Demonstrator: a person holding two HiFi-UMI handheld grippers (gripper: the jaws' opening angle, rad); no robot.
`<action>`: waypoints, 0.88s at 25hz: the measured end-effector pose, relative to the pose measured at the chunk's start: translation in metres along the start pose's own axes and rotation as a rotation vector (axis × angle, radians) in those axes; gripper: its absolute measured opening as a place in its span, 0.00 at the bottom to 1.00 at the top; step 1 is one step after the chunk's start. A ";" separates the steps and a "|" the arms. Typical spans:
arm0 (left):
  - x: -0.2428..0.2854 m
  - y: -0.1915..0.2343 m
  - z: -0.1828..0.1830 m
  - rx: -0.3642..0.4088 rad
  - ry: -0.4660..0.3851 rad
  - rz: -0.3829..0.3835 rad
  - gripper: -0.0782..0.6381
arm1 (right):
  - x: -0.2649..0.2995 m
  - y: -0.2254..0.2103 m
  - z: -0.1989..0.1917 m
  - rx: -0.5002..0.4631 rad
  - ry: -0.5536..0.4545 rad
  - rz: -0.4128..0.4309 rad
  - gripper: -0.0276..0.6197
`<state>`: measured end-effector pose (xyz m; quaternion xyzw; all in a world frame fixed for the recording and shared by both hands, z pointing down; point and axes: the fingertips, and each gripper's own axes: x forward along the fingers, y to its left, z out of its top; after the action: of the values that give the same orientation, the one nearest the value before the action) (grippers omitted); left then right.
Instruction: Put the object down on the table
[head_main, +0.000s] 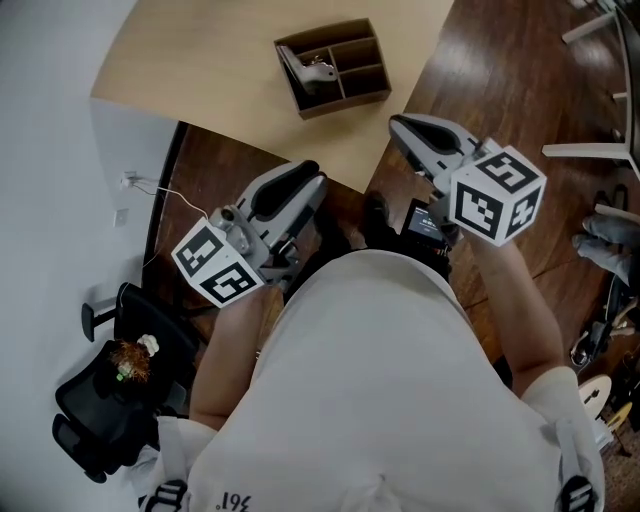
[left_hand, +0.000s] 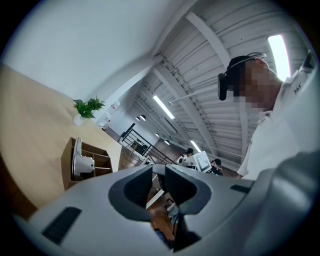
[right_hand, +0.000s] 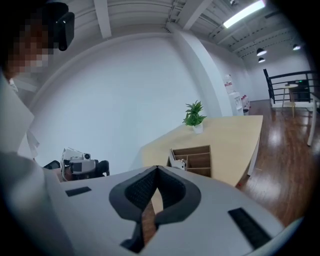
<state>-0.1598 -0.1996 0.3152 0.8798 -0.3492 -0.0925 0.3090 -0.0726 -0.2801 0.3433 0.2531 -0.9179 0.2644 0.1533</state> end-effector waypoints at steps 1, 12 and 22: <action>-0.004 -0.005 -0.001 0.001 0.001 0.001 0.22 | -0.007 0.004 -0.002 0.003 -0.001 -0.002 0.05; -0.008 -0.029 0.000 0.052 0.008 -0.013 0.15 | -0.033 0.024 0.000 -0.005 -0.025 0.010 0.05; -0.010 -0.035 0.004 0.064 0.014 -0.012 0.14 | -0.051 0.031 0.015 -0.045 -0.069 0.004 0.05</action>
<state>-0.1495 -0.1748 0.2906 0.8919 -0.3445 -0.0768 0.2828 -0.0501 -0.2459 0.2977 0.2568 -0.9288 0.2350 0.1267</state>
